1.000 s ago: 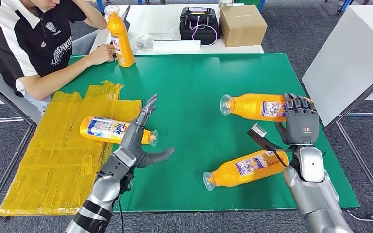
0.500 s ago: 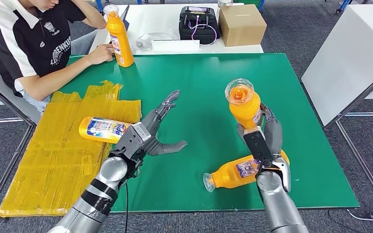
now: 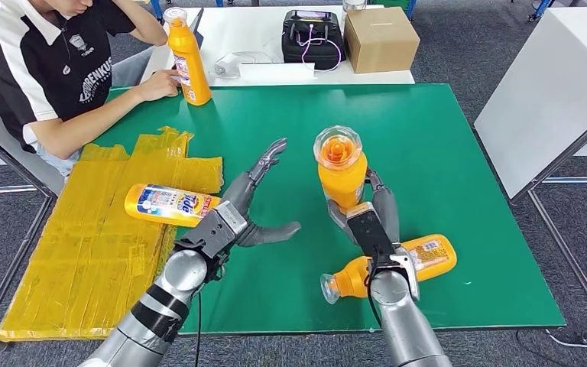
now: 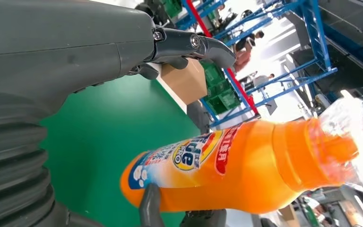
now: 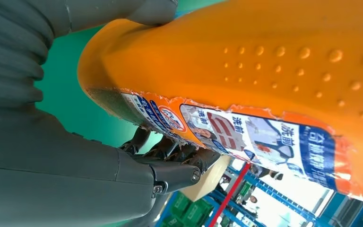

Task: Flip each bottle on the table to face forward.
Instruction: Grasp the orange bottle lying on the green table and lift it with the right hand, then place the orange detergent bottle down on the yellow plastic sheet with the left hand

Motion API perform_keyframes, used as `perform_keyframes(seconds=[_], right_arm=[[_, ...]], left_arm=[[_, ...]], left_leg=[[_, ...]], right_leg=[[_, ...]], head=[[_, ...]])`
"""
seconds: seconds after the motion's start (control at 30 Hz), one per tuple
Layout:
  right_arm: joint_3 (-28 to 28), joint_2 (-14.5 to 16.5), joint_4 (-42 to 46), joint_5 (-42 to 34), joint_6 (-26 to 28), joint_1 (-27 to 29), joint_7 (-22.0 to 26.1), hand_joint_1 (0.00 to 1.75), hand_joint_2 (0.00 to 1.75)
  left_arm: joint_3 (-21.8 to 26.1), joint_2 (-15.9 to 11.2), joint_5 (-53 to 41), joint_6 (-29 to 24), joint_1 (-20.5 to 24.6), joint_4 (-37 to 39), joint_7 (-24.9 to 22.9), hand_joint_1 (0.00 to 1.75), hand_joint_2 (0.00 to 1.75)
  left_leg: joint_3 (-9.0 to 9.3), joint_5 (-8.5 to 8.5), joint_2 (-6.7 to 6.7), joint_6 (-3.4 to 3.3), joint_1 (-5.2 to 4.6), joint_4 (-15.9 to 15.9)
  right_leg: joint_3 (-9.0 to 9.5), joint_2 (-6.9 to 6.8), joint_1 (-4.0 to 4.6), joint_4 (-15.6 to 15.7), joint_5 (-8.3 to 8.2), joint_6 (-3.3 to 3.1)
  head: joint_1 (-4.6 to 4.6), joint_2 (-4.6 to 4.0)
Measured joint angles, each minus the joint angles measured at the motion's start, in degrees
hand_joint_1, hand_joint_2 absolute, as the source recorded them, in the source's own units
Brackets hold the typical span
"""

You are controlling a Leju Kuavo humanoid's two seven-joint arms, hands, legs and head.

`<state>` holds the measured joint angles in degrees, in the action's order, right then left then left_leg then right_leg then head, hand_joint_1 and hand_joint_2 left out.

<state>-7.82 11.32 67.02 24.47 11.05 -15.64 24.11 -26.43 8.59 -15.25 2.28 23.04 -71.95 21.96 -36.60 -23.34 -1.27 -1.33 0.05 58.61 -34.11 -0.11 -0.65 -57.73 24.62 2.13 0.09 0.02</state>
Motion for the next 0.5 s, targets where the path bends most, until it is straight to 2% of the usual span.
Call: perform_keyframes(seconds=[0.27, 0.5], right_arm=[[-3.3, 2.2, 0.0, -2.3, -0.7, -0.4, -0.1, 1.75, 1.75], [-7.5, 3.5, -1.0, -0.6, -1.2, -1.2, -1.1, 1.75, 1.75]], left_arm=[[-2.9, 1.2, -11.5, -10.2, -2.0, -4.1, 0.7, 0.00, 1.75], [-4.0, 1.9, -11.2, -10.0, -2.2, -4.9, 0.7, 0.00, 1.75]], left_leg=[[-0.02, -0.01, 0.00, 0.00, 0.00, 0.0], [-0.01, 0.00, 0.00, 0.00, 0.02, 0.0]], right_leg=[[-0.03, 0.00, 0.01, 0.0, 0.00, 0.00], [-0.03, 0.00, 0.02, 0.0, 0.00, -0.01]], head=[[-0.01, 0.00], [-0.02, 0.00]])
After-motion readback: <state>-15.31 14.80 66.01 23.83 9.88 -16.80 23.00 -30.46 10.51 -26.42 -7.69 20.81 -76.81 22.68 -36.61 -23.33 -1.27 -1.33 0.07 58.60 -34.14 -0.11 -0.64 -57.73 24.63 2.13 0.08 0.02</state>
